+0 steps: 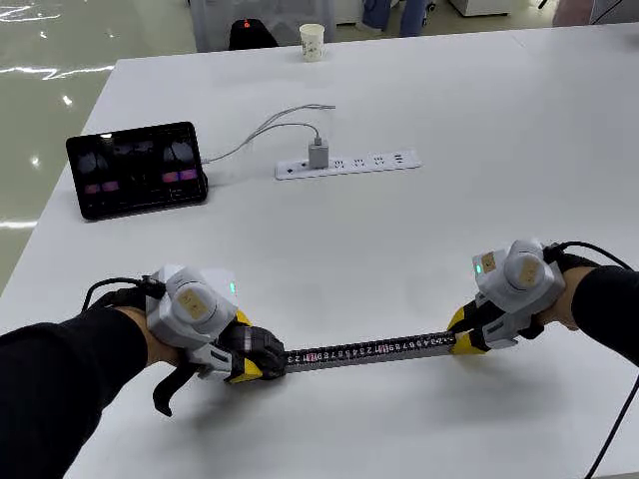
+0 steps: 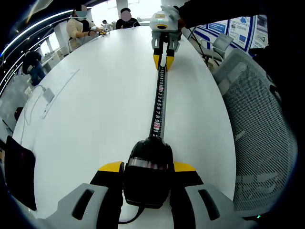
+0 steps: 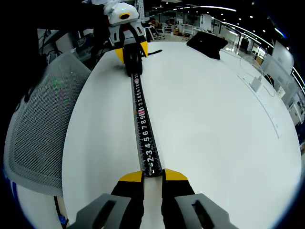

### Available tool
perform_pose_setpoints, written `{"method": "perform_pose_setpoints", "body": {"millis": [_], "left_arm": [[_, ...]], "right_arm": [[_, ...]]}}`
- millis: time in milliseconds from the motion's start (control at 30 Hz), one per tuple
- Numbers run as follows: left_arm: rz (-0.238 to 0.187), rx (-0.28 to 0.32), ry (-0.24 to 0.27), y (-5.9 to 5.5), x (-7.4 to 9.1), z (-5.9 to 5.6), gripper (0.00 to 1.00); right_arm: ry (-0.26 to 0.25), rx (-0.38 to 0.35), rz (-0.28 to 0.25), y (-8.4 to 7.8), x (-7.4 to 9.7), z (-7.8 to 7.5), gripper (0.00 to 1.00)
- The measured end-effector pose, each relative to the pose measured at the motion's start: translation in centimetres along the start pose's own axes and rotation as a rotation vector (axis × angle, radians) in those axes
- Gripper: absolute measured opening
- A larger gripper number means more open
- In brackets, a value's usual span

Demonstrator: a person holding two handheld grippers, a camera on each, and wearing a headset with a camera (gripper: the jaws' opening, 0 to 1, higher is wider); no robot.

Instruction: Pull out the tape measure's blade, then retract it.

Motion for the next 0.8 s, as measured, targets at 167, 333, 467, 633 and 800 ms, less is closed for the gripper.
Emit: {"method": "perform_pose_setpoints", "body": {"millis": [167,333,467,633,800], "left_arm": [[-0.010,0.009,0.011,0.13,-0.08,0.10,0.32],[-0.011,0.004,0.009,0.10,-0.04,0.10,0.33],[-0.008,-0.009,0.005,0.06,-0.06,0.09,0.33],[0.000,-0.026,0.003,0.06,-0.02,-0.04,0.33],[0.003,-0.027,0.005,0.06,-0.05,0.00,0.33]], "right_arm": [[0.002,0.006,0.011,0.10,-0.04,0.05,0.10],[-0.006,0.032,0.029,0.14,-0.09,-0.05,0.11],[-0.010,0.048,0.044,0.04,-0.25,-0.26,0.12],[-0.015,0.063,0.060,0.17,-0.34,-0.35,0.12],[-0.035,0.047,0.070,0.27,-0.35,-0.30,0.12]]}}
Point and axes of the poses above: the centre of the closed fingertips' face, and the gripper's own axes: x roughly backward along the fingers, z roughly to its left, y roughly out of its top, the point moved 2 cm from there along x, roughly backward along the fingers, and after that the axes turned 7 degrees about -x, right-handed, at the moved point
